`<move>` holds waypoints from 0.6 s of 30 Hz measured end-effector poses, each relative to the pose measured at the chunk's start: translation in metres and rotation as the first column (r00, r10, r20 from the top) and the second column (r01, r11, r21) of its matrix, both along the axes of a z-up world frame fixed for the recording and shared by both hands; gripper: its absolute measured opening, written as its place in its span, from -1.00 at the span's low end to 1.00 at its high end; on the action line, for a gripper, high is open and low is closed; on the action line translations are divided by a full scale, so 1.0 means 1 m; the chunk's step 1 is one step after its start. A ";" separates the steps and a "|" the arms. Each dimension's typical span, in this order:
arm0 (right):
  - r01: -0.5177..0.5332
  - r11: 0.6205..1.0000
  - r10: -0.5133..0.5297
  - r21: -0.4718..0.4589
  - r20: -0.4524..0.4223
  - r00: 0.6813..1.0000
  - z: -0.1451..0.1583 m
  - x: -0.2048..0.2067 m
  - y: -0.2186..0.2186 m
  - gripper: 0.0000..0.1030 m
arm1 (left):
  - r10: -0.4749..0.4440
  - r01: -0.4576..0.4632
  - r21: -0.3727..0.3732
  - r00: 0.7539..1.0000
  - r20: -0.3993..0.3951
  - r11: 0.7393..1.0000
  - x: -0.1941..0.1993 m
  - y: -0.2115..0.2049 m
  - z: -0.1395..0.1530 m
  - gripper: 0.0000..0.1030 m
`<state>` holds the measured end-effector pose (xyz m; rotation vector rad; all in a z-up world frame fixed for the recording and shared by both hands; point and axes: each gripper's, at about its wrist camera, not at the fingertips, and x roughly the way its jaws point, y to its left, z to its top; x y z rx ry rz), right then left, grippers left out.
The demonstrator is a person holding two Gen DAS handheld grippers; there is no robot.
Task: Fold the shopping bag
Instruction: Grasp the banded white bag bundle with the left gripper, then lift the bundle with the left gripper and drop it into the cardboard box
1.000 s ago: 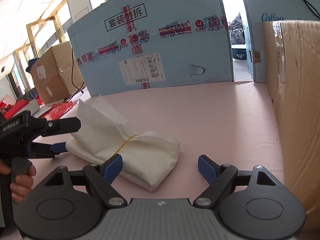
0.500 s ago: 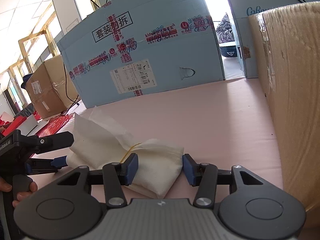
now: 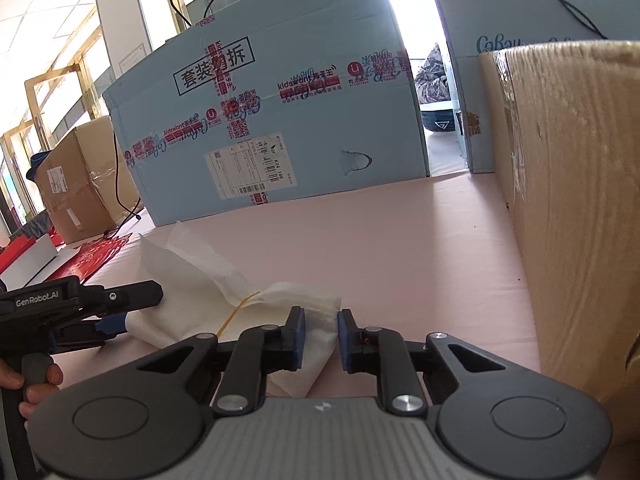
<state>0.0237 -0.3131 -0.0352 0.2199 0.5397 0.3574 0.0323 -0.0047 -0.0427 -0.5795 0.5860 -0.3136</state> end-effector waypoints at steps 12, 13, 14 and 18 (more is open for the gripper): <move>-0.044 0.996 0.025 0.073 0.243 0.970 0.056 -0.070 -0.018 -0.76 | -0.017 0.028 -0.050 0.977 0.211 0.998 -0.056 -0.013 0.065 -0.32; -0.038 0.996 0.015 0.081 0.271 0.963 0.064 -0.077 -0.024 -0.76 | -0.034 0.048 -0.050 0.968 0.249 0.998 -0.062 -0.019 0.076 -0.32; -0.026 0.996 -0.001 0.083 0.303 0.953 0.071 -0.085 -0.032 -0.76 | -0.051 0.068 -0.049 0.958 0.283 0.996 -0.066 -0.025 0.086 -0.32; 0.033 0.996 -0.064 0.084 0.406 0.912 0.096 -0.112 -0.062 -0.75 | -0.125 0.151 -0.041 0.919 0.375 0.988 -0.069 -0.057 0.115 -0.32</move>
